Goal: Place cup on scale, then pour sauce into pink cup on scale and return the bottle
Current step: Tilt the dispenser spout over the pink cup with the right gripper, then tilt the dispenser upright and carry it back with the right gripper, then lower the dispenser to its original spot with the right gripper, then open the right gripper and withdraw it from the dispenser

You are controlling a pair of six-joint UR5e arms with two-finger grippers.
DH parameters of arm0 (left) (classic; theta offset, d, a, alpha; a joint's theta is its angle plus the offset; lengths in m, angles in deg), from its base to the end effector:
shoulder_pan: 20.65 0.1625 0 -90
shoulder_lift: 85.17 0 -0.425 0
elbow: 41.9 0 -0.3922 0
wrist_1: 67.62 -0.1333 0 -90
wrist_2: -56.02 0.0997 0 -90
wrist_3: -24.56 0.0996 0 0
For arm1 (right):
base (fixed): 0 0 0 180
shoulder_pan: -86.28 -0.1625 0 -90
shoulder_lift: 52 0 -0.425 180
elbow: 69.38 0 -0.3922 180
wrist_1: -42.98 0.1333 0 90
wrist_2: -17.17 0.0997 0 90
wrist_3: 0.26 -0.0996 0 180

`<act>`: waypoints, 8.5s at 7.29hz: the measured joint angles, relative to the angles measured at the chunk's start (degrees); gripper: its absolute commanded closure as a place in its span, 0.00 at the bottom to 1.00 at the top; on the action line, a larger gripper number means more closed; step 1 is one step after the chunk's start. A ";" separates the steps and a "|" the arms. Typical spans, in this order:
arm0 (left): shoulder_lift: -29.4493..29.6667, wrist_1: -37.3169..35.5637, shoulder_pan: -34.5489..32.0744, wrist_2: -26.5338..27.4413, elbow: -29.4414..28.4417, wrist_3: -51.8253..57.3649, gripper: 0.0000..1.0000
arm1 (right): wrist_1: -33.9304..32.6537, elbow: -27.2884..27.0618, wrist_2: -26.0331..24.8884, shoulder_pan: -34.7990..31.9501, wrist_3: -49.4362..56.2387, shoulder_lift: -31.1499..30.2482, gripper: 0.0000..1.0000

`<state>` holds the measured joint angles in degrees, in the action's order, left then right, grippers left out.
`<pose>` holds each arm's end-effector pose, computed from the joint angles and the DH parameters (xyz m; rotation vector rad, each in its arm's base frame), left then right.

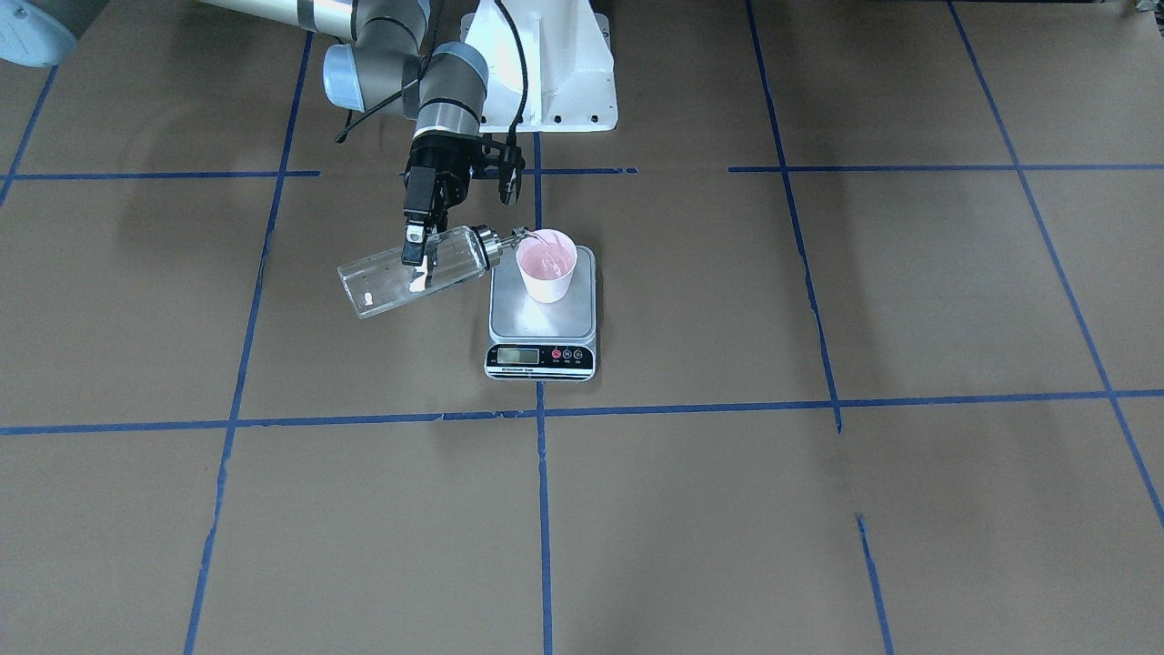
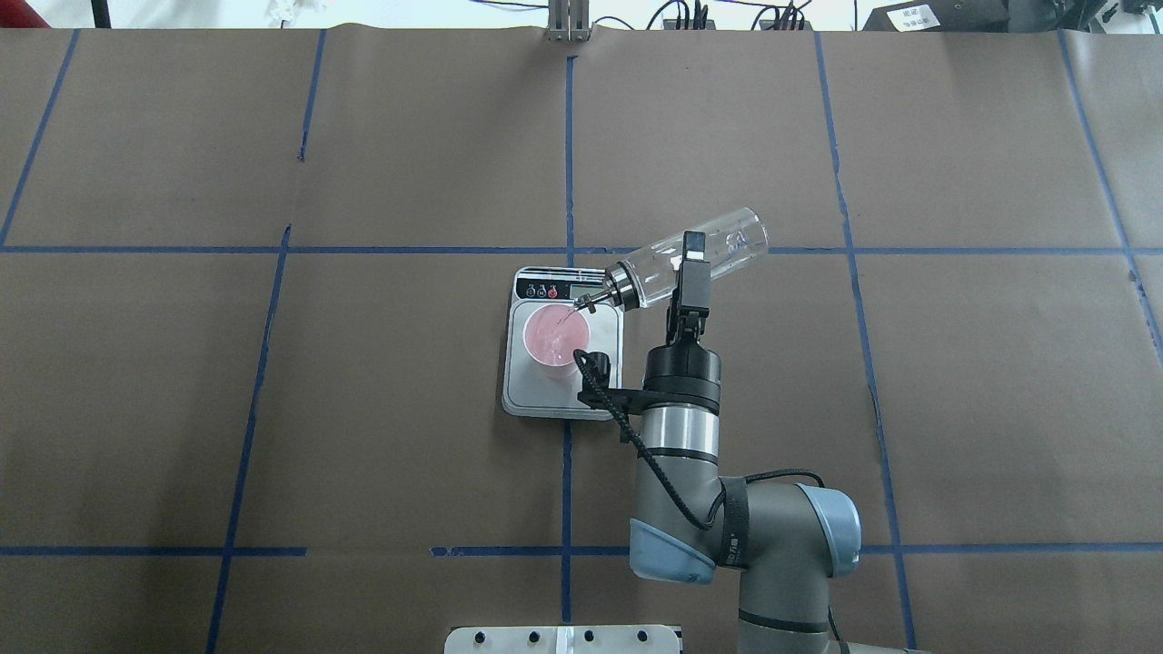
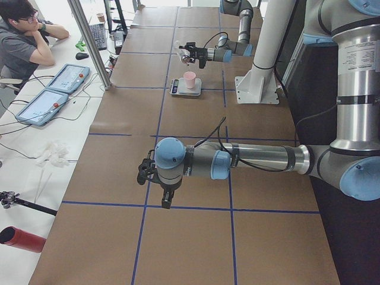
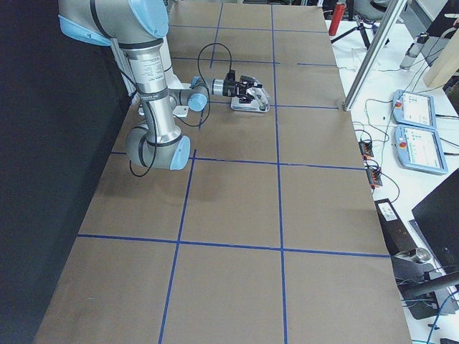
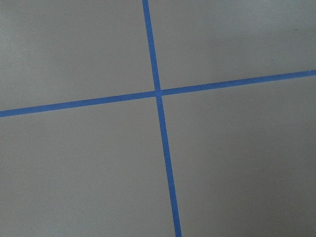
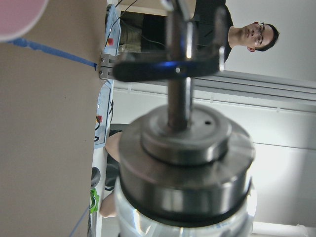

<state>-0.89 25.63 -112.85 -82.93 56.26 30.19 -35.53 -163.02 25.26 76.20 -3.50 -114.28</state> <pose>-0.0756 -0.4526 0.6239 0.1513 0.8456 0.0986 -0.5651 -0.3360 0.2771 1.3618 0.6089 -0.5532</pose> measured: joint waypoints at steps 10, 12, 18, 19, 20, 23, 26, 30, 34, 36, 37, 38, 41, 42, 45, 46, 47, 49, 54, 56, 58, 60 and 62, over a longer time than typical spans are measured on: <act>0.01 0.17 0.09 -0.09 0.10 0.00 0.00 | 35.62 -6.07 22.26 -0.89 -47.29 -9.83 1.00; 0.01 0.17 0.08 -0.09 0.10 0.00 0.00 | 35.80 -8.99 25.87 -2.04 -55.19 -16.36 1.00; 0.16 0.26 0.09 -0.13 0.17 0.17 0.00 | 30.30 -14.11 42.29 -9.75 -68.25 -25.67 1.00; 0.18 0.26 0.09 -0.15 0.18 0.16 0.00 | 28.81 -14.34 43.30 -10.27 -68.24 -26.71 1.00; 0.21 0.26 0.09 -0.15 0.18 0.12 0.00 | 28.20 -14.61 43.65 -10.40 -67.75 -28.08 1.00; 0.27 0.26 0.09 -0.17 0.18 0.01 0.00 | 27.91 -14.68 43.64 -10.27 -67.68 -29.63 1.00; 0.30 0.26 0.14 -0.18 0.11 0.00 0.00 | 27.96 -14.42 43.49 -10.16 -68.21 -29.65 0.73; 0.43 0.26 0.17 -0.18 0.10 0.00 0.00 | 28.05 -13.65 43.39 -10.14 -68.47 -29.65 0.64; 0.42 0.26 0.15 -0.18 0.10 0.00 0.00 | 28.04 -13.39 43.33 -10.07 -68.48 -29.65 0.64; 0.39 0.26 0.17 -0.12 0.08 0.00 0.00 | 28.03 -12.80 43.33 -9.94 -68.54 -29.65 0.63; 0.37 0.26 0.17 -0.10 0.04 0.00 0.00 | 28.05 -12.63 43.33 -9.84 -68.56 -29.65 0.62; 0.37 0.26 0.17 -0.09 0.04 0.00 0.00 | 28.05 -12.54 43.33 -9.72 -68.56 -29.65 0.16; 0.36 0.26 0.17 -0.10 0.04 0.00 0.00 | 28.06 -12.46 42.85 -9.47 -69.05 -29.66 0.00; 0.36 0.26 0.17 -0.14 0.06 0.00 0.00 | 28.06 -12.48 42.74 -9.44 -69.26 -29.68 0.00; 0.38 0.26 0.15 -0.18 0.09 0.00 0.00 | 28.14 -12.55 42.63 -9.38 -69.44 -29.78 0.00; 0.39 0.26 0.16 -0.16 0.10 0.00 0.00 | 28.23 -12.62 42.46 -9.19 -69.45 -30.04 0.00; 0.39 0.26 0.17 -0.14 0.10 0.00 0.00 | 28.36 -12.73 41.68 -8.57 -69.47 -30.71 0.00; 0.37 0.26 0.17 -0.17 0.10 0.02 0.00 | 28.53 -13.09 38.84 -5.96 -70.20 -32.20 0.00; 0.29 0.26 0.17 -0.14 0.10 0.16 0.00 | 29.15 -18.11 30.57 3.89 -75.75 -39.40 0.00; 0.27 0.26 0.17 -0.15 0.08 0.17 0.00 | 31.94 -18.12 31.56 4.84 -74.73 -42.55 0.00; 0.25 0.26 0.17 -0.12 -0.01 0.18 0.00 | 44.13 -15.09 37.25 1.13 -66.49 -47.08 0.00; 0.20 0.26 0.17 -0.13 0.00 0.20 0.00 | 54.29 -9.51 52.21 -12.69 -54.63 -48.08 0.00; 0.19 0.27 0.17 -0.17 0.07 0.25 0.00 | 60.26 -5.84 74.13 -31.90 -43.50 -47.93 0.00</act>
<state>-0.70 25.90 -112.67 -83.10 56.33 30.44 24.73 -168.87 99.39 44.30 -47.00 -162.21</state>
